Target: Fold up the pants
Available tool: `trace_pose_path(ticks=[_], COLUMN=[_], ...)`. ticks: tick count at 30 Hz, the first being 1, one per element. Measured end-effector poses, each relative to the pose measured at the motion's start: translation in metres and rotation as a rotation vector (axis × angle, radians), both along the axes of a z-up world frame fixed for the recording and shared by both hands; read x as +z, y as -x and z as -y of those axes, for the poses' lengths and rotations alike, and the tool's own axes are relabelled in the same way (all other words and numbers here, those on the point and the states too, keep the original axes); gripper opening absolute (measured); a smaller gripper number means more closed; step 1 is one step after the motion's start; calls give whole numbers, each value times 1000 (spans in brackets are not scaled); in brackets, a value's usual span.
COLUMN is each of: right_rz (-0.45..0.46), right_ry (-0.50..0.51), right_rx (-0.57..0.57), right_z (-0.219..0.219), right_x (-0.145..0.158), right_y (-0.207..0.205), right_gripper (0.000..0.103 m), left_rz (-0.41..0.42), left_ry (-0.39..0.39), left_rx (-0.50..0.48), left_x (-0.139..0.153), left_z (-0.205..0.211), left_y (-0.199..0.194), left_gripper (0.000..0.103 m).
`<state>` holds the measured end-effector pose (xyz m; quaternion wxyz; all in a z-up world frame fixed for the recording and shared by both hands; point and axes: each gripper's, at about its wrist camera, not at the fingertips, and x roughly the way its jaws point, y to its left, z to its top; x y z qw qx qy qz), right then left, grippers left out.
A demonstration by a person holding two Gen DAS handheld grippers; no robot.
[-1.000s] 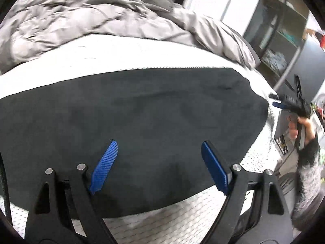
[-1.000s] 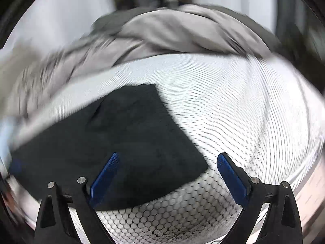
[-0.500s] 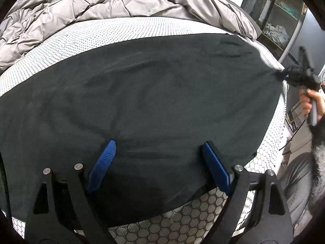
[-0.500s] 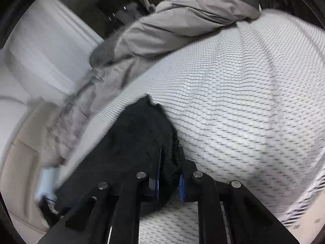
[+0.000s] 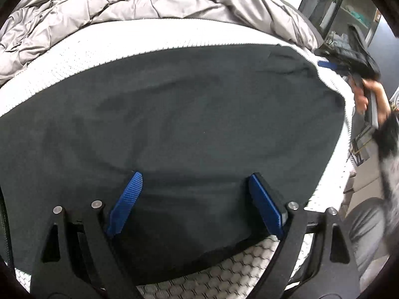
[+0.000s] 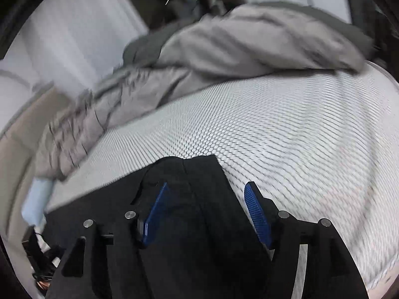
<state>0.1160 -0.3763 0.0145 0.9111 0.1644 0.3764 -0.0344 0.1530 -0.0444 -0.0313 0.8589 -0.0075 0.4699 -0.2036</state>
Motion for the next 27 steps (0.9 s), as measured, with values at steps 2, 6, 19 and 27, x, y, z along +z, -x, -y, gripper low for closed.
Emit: trace_pose_path(ticks=[2, 6, 19, 27], right_rz=[-64, -120, -92, -125], right_ry=[-11, -22, -51, 64], right_rx=[45, 89, 230, -32], right_z=[0, 1, -6, 6], right_x=[-14, -31, -28, -43], right_y=[-34, -70, -69, -70], right_gripper=[64, 62, 6, 39], left_rz=[18, 26, 26, 18], left_ry=[-7, -2, -5, -8], left_rx=[-16, -27, -47, -57], left_x=[-1, -4, -8, -4], left_z=[3, 2, 3, 3], left_y=[3, 6, 6, 6], left_gripper=[89, 90, 95, 96])
